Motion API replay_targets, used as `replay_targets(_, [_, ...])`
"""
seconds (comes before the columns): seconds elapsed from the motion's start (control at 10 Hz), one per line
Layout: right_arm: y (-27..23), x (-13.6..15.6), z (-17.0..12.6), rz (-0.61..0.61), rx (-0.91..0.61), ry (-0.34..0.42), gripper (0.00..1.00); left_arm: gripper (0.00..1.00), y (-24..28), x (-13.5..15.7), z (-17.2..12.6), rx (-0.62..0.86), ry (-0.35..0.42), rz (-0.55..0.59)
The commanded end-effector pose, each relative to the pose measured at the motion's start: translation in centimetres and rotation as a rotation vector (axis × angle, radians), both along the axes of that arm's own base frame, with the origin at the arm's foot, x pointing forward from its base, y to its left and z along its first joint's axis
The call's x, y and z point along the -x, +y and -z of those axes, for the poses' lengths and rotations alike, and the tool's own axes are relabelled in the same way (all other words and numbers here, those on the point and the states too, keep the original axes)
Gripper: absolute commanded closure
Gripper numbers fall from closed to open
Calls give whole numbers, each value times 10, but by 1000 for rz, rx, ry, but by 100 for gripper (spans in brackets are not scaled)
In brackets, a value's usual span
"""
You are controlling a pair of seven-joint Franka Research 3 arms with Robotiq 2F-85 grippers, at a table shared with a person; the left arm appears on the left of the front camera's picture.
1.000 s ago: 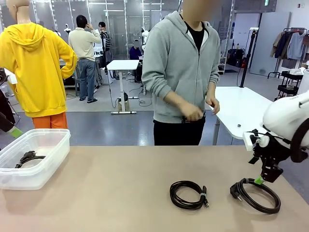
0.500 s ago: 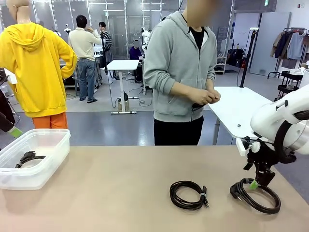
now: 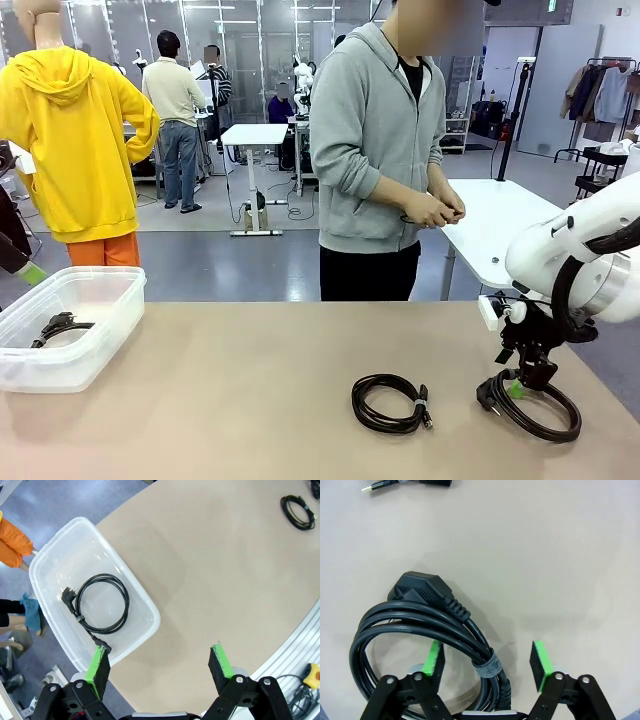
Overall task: Organize and store the cables.
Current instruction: Place the Power Cable into the Organizing box.
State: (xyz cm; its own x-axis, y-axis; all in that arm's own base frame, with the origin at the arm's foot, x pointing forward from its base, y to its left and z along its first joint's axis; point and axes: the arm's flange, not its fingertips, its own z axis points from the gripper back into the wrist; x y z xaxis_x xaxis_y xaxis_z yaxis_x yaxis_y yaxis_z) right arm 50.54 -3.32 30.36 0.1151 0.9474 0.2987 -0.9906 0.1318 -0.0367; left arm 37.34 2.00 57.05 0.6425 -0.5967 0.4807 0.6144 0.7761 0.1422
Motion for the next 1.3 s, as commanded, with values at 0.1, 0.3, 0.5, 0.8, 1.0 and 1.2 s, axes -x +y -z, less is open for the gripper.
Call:
replay_targets(0.1, [-2, -8, 0, -18, -15, 6, 100, 0, -1, -2, -2, -9, -6, -12])
replay_targets(0.3, [-3, -7, -6, -16, -10, 8, 100, 0, -1, -2, -2, -9, -6, -12])
replay_targets(0.5, [-5, -8, -14, -14, -5, 4, 100, 0, -1, -2, -2, -9, -6, -12])
replay_targets(0.8, [3, -1, -63, -36, 9, 34, 100, 0, -1, -2, -2, -9, -6, -12])
replay_targets(1.0, [10, 6, -119, -24, 51, 63, 100, 0, -1, -2, -2, -9, -6, -12])
replay_targets(1.2, [24, 3, -148, 47, 136, 98, 100, 0, -1, -2, -2, -9, -6, -12])
